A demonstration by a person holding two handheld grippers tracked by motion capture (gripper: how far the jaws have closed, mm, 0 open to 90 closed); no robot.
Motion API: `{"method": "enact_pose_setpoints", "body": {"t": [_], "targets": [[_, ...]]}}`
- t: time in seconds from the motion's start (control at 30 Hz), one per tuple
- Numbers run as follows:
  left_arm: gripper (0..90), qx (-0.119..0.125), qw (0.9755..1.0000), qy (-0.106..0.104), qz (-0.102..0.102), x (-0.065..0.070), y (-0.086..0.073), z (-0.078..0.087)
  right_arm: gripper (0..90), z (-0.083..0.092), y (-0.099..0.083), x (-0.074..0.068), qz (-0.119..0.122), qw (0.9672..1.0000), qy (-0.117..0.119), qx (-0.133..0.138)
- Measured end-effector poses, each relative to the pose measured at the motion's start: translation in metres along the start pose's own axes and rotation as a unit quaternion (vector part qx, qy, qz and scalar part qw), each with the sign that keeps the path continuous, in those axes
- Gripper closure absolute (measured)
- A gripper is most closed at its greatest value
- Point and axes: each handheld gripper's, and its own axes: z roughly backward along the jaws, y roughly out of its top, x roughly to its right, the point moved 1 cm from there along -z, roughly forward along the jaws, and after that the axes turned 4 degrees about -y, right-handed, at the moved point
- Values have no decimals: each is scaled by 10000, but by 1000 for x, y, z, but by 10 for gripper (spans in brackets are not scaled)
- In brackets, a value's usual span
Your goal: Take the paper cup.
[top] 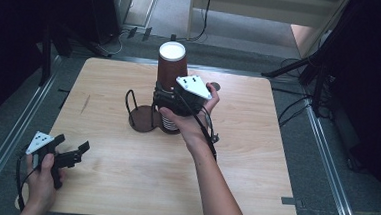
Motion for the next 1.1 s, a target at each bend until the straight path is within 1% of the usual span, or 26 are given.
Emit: {"method": "enact_pose_setpoints", "body": {"t": [0.2, 0.27, 0.3, 0.43, 0.63, 0.83, 0.93, 1.03, 1.1], "targets": [[0, -12, 10000, -17, -3, 0, 0, 0, 10, -8, 2, -3, 5, 10000, -38, -5], [0, -15, 10000, -19, -19, 0, 0, 0, 19, -11, 2, -4, 0, 10000, -82, -6], [0, -11, 10000, -15, -1, -1, 0, 0, 35, -13, 2, -4, -13, 9999, -141, 11], [0, -15, 10000, -31, 20, -1, 0, 1, 61, -16, 3, -5, -39, 9997, -227, 88], [0, -19, 10000, -33, 9, -1, 0, 1, 73, -18, 3, -7, 6, 9995, -282, 124], [0, 1, 10000, -39, 73, -2, 0, 1, 87, -18, 3, -8, 39, 9994, -289, 173], [0, 1, 10000, -48, 72, -2, 0, 1, 93, -19, 4, -8, 87, 9994, -272, 191], [0, 5, 10000, -56, 71, -2, 0, 1, 95, -18, 4, -8, 91, 9996, -214, 180], [0, 1, 9999, -66, 79, -3, 0, 1, 95, -18, 4, -7, 101, 9996, -216, 165]]}}
